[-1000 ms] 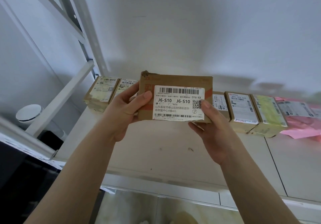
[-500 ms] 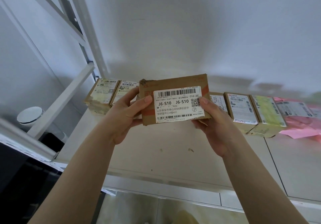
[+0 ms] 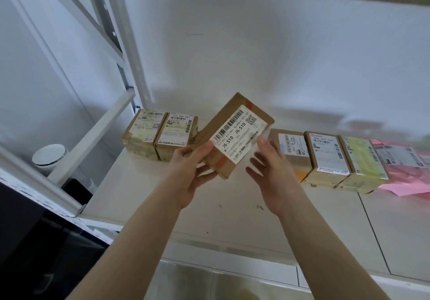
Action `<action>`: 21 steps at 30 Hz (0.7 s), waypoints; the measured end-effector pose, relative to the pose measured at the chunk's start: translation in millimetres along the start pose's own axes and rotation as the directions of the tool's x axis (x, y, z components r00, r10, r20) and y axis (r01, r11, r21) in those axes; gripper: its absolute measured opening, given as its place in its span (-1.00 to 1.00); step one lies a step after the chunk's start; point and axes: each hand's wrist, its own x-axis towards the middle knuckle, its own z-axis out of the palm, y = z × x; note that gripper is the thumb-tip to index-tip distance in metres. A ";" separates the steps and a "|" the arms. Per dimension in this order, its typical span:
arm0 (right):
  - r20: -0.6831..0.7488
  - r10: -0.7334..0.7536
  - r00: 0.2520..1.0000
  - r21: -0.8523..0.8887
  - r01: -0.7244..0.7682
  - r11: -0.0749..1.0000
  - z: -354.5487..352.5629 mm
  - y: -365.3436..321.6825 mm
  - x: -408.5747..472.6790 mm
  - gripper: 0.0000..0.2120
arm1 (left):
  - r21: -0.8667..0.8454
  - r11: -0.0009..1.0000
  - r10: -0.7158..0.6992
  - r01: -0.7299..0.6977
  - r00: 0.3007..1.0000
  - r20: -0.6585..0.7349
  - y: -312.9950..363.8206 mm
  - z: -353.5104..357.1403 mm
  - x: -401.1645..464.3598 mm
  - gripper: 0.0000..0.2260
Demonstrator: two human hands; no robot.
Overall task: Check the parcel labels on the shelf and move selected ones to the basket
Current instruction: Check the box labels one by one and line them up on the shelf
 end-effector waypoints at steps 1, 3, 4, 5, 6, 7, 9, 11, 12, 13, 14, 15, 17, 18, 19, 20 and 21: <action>0.014 0.027 1.000 -0.005 -0.027 1.000 4.2 6.1 -0.3 0.19 | -0.062 0.998 -0.009 0.007 1.000 -0.020 -5.3 3.9 1.9 -0.26; 0.044 0.055 0.998 -0.005 -0.055 0.998 12.9 17.3 0.5 0.18 | -0.119 0.993 0.003 -0.009 0.999 -0.051 -15.7 10.9 5.5 -0.33; 0.046 0.061 0.997 -0.010 -0.061 0.998 16.1 21.9 2.2 0.17 | -0.129 0.991 0.017 -0.025 0.998 -0.061 -20.9 13.9 7.1 -0.36; 0.044 0.063 0.997 -0.019 -0.062 0.998 19.2 24.6 4.1 0.15 | -0.142 0.989 0.032 -0.042 0.997 -0.071 -24.7 15.5 8.5 -0.39; 0.039 0.064 0.997 -0.027 -0.063 0.998 21.9 26.5 6.9 0.12 | -0.157 0.986 0.042 -0.054 0.996 -0.079 -27.6 15.6 10.7 -0.41; 0.032 0.069 0.997 -0.038 -0.068 0.997 23.2 28.1 9.6 0.06 | -0.169 0.984 0.041 -0.055 0.996 -0.082 -29.2 15.9 12.0 -0.46; 0.016 0.071 0.997 -0.054 -0.070 0.996 24.9 30.0 16.3 -0.18 | -0.179 0.983 0.026 -0.039 0.997 -0.075 -29.8 16.3 13.0 -0.59; 0.003 0.069 0.998 -0.062 -0.069 0.996 25.4 31.6 23.6 -0.36 | -0.182 0.983 0.012 -0.029 0.995 -0.094 -30.0 17.4 14.4 -0.64; -0.004 0.074 0.997 -0.072 -0.075 0.995 27.0 32.6 26.5 -0.39 | -0.189 0.982 0.007 -0.030 0.992 -0.123 -30.2 17.0 15.9 -0.63; -0.010 0.080 0.997 -0.086 -0.080 0.993 28.5 34.3 29.9 -0.39 | -0.195 0.980 -0.001 -0.029 0.988 -0.153 -30.5 15.6 18.2 -0.63; -0.018 0.087 0.996 -0.098 -0.088 0.991 30.0 36.2 33.1 -0.38 | -0.200 0.980 -0.014 -0.021 0.985 -0.174 -30.0 14.9 20.2 -0.63; -0.025 0.098 0.995 -0.110 -0.100 0.989 30.5 38.8 37.3 -0.37 | -0.210 0.978 -0.035 -0.007 0.981 -0.192 -29.2 14.1 22.1 -0.64; -0.044 0.126 0.991 -0.132 -0.131 0.983 31.4 43.6 44.0 -0.36 | -0.238 0.971 -0.077 0.023 0.973 -0.219 -27.4 13.5 25.1 -0.61; -0.055 0.137 0.989 -0.142 -0.144 0.979 32.6 45.2 46.5 -0.37 | -0.246 0.969 -0.099 0.040 0.967 -0.233 -26.9 13.3 26.7 -0.59; -0.065 0.145 0.987 -0.152 -0.153 0.976 33.3 47.0 49.5 -0.39 | -0.244 0.968 -0.123 0.062 0.962 -0.242 -25.5 13.4 27.4 -0.61; -0.073 0.150 0.986 -0.155 -0.160 0.975 34.9 48.1 51.7 -0.43 | -0.237 0.968 -0.149 0.089 0.957 -0.250 -23.8 13.8 27.1 -0.65; -0.076 0.152 0.985 -0.154 -0.163 0.975 36.0 49.0 54.1 -0.48 | -0.230 0.966 -0.174 0.116 0.952 -0.252 -22.2 14.0 26.6 -0.68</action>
